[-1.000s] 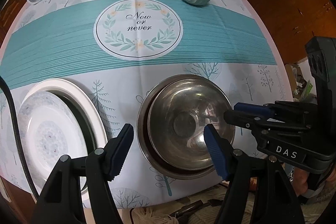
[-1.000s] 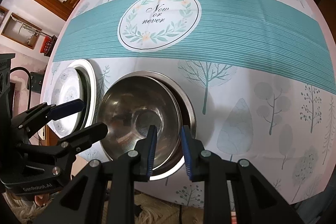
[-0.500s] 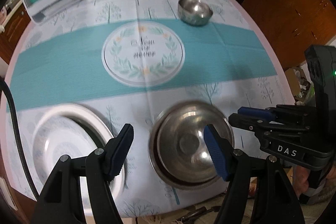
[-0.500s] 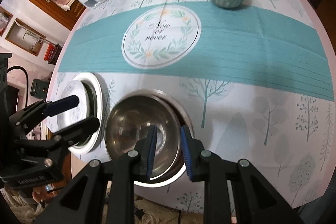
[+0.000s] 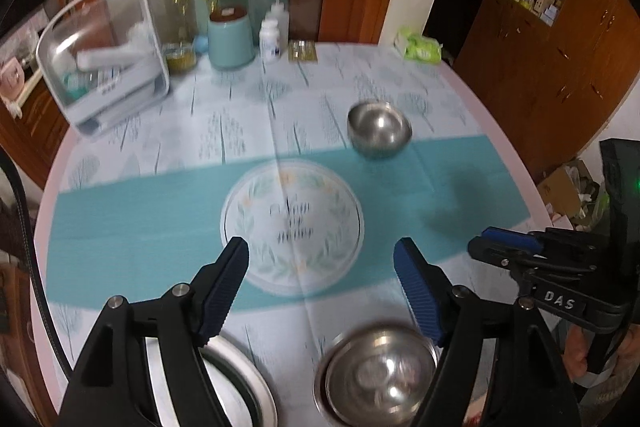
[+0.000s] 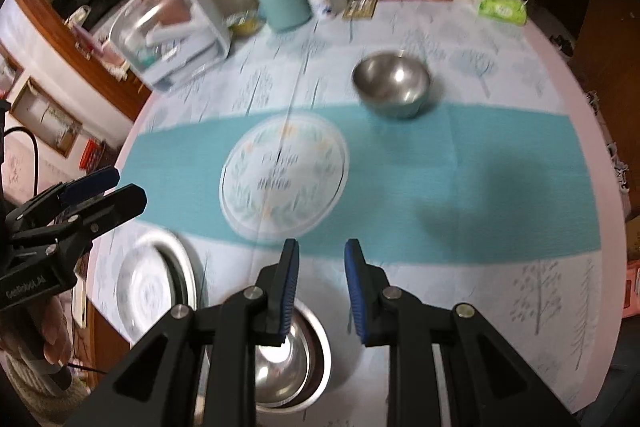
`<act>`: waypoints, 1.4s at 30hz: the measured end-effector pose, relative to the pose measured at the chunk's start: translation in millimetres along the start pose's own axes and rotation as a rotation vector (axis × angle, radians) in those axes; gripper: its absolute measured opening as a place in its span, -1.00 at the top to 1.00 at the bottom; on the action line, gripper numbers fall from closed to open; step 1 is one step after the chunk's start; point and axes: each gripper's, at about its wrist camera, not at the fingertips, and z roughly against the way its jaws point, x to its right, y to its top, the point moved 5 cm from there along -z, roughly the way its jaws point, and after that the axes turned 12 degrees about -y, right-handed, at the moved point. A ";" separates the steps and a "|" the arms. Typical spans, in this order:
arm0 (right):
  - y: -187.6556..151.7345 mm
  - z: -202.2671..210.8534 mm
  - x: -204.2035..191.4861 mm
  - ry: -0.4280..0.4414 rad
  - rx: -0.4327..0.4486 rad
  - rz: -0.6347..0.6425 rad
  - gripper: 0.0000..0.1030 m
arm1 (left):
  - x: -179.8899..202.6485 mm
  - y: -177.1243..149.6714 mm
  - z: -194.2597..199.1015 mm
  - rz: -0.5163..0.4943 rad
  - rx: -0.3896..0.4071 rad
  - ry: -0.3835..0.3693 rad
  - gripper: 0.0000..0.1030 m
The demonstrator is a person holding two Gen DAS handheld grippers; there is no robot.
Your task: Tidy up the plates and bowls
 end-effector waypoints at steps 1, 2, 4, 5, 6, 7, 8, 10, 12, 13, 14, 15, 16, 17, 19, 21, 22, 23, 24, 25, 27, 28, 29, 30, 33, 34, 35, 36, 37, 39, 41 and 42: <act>8.4 3.7 3.5 -0.005 0.018 -0.012 0.54 | 0.4 8.3 -0.9 -0.010 0.009 0.005 -0.48; 13.5 6.2 5.9 -0.008 0.028 -0.018 0.54 | 0.6 16.9 -2.1 -0.018 0.019 0.012 -0.50; 29.4 12.3 11.9 -0.010 0.059 -0.036 0.54 | 1.4 30.5 -3.6 -0.030 0.031 0.017 -0.51; 35.2 14.5 14.3 -0.014 0.071 -0.043 0.54 | 1.5 37.5 -4.9 -0.035 0.035 0.019 -0.51; 39.5 15.9 16.2 -0.018 0.079 -0.050 0.54 | 1.8 44.3 -6.8 -0.038 0.040 0.020 -0.51; 44.8 17.9 18.0 -0.017 0.088 -0.056 0.54 | 2.2 50.6 -8.6 -0.042 0.044 0.020 -0.51; 48.9 19.1 19.1 -0.011 0.095 -0.061 0.54 | 2.9 56.2 -10.5 -0.047 0.049 0.018 -0.52; 54.9 20.0 20.5 -0.003 0.105 -0.067 0.53 | 4.1 68.3 -16.0 -0.056 0.056 0.016 -0.54; 60.5 18.7 22.2 -0.006 0.110 -0.071 0.46 | 6.2 77.9 -22.1 -0.069 0.060 0.023 -0.58; 64.1 17.6 23.1 -0.012 0.116 -0.074 0.44 | 7.0 81.0 -24.5 -0.076 0.061 0.028 -0.58; 66.1 17.7 23.9 -0.014 0.120 -0.075 0.44 | 8.5 84.6 -27.2 -0.086 0.062 0.033 -0.58; 70.0 16.6 24.8 -0.014 0.125 -0.077 0.44 | 9.2 88.8 -31.3 -0.096 0.062 0.036 -0.58; 73.2 15.5 25.9 -0.014 0.129 -0.081 0.44 | 9.8 93.4 -35.9 -0.105 0.060 0.039 -0.58; 76.9 13.4 27.4 -0.017 0.131 -0.088 0.44 | 9.9 98.4 -41.6 -0.110 0.055 0.043 -0.58; 82.3 9.5 29.6 -0.016 0.132 -0.095 0.44 | 10.1 104.8 -49.3 -0.117 0.050 0.043 -0.58; 88.8 2.9 33.0 -0.024 0.128 -0.108 0.44 | 8.2 111.6 -60.0 -0.117 0.036 0.044 -0.58; 91.0 -0.2 34.5 -0.024 0.126 -0.114 0.44 | 7.3 114.0 -64.1 -0.115 0.032 0.044 -0.58; 94.9 -6.0 37.2 -0.024 0.119 -0.123 0.44 | 6.2 116.1 -68.5 -0.115 0.027 0.044 -0.58; 97.3 -9.9 39.3 -0.026 0.110 -0.133 0.44 | 4.8 119.0 -74.1 -0.115 0.021 0.047 -0.58; 99.0 -13.4 40.7 -0.025 0.102 -0.141 0.43 | 3.7 121.1 -78.8 -0.119 0.016 0.048 -0.58; 104.0 -22.5 44.6 -0.022 0.087 -0.154 0.43 | 1.4 124.7 -88.4 -0.125 0.006 0.055 -0.58; 105.9 -26.1 46.3 -0.026 0.082 -0.159 0.43 | 0.0 126.7 -93.5 -0.126 -0.002 0.061 -0.58; 109.4 -31.5 48.8 -0.028 0.074 -0.167 0.43 | -0.9 128.9 -98.4 -0.124 -0.007 0.064 -0.58; 111.7 -35.2 50.6 -0.030 0.069 -0.174 0.43 | -1.5 130.5 -101.7 -0.122 -0.011 0.062 -0.58; 119.8 -47.4 55.1 -0.024 0.059 -0.189 0.43 | -5.8 136.0 -116.5 -0.112 -0.026 0.056 -0.58; 123.1 -54.1 56.9 -0.027 0.050 -0.198 0.43 | -7.8 137.4 -122.3 -0.108 -0.031 0.052 -0.58; 125.6 -59.6 57.5 -0.025 0.042 -0.202 0.43 | -10.5 138.9 -128.1 -0.103 -0.035 0.051 -0.58; 127.7 -64.5 58.8 -0.023 0.036 -0.207 0.43 | -13.5 139.6 -133.8 -0.097 -0.041 0.053 -0.58; 129.8 -70.3 60.1 -0.025 0.028 -0.213 0.43 | -17.8 140.3 -141.6 -0.087 -0.053 0.054 -0.58; 134.2 -83.6 62.4 -0.024 0.010 -0.227 0.43 | -25.6 141.0 -155.5 -0.069 -0.076 0.049 -0.58; 137.3 -94.9 65.3 -0.029 -0.003 -0.242 0.43 | -32.9 139.2 -170.4 -0.046 -0.105 0.033 -0.58; 138.9 -101.9 66.5 -0.032 -0.010 -0.246 0.43 | -37.8 138.1 -180.4 -0.031 -0.120 0.020 -0.58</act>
